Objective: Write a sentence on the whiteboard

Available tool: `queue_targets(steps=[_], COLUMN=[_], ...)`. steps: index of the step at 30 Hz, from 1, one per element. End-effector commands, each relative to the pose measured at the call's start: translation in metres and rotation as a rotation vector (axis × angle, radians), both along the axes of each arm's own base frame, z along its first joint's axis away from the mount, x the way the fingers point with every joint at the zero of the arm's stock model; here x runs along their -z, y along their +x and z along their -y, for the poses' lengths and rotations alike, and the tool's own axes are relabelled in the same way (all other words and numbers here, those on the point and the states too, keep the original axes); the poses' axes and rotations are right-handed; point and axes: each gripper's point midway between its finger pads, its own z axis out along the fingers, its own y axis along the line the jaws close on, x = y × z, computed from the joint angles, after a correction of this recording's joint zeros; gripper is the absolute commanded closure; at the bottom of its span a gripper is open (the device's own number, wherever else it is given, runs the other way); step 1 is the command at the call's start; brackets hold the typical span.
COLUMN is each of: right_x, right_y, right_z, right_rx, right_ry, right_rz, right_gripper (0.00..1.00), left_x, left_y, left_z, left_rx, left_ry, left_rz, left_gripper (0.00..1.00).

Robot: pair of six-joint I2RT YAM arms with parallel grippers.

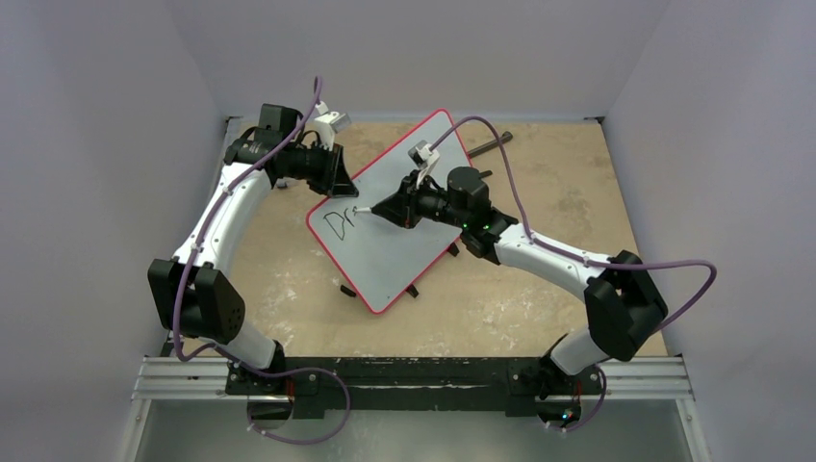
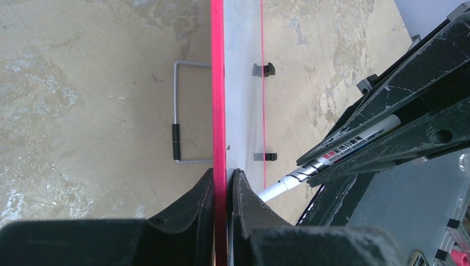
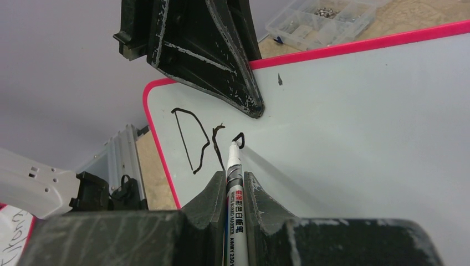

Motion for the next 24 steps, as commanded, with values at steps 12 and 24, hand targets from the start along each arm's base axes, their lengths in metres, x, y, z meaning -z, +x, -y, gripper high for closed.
queue_targets(steps=[12, 24], right_x=[0.029, 0.019], right_y=[-0.002, 0.007], right_z=[0.009, 0.021], right_rx=[0.024, 0.11], right_ry=[-0.077, -0.087], right_rz=[-0.035, -0.012], right_gripper=[1.0, 1.0], left_x=[-0.026, -0.026], left_y=[0.002, 0.001], left_z=[0.005, 0.006], left_rx=[0.065, 0.068], left_ry=[-0.003, -0.004], left_rz=[0.168, 0.169], left_gripper=[1.0, 1.0])
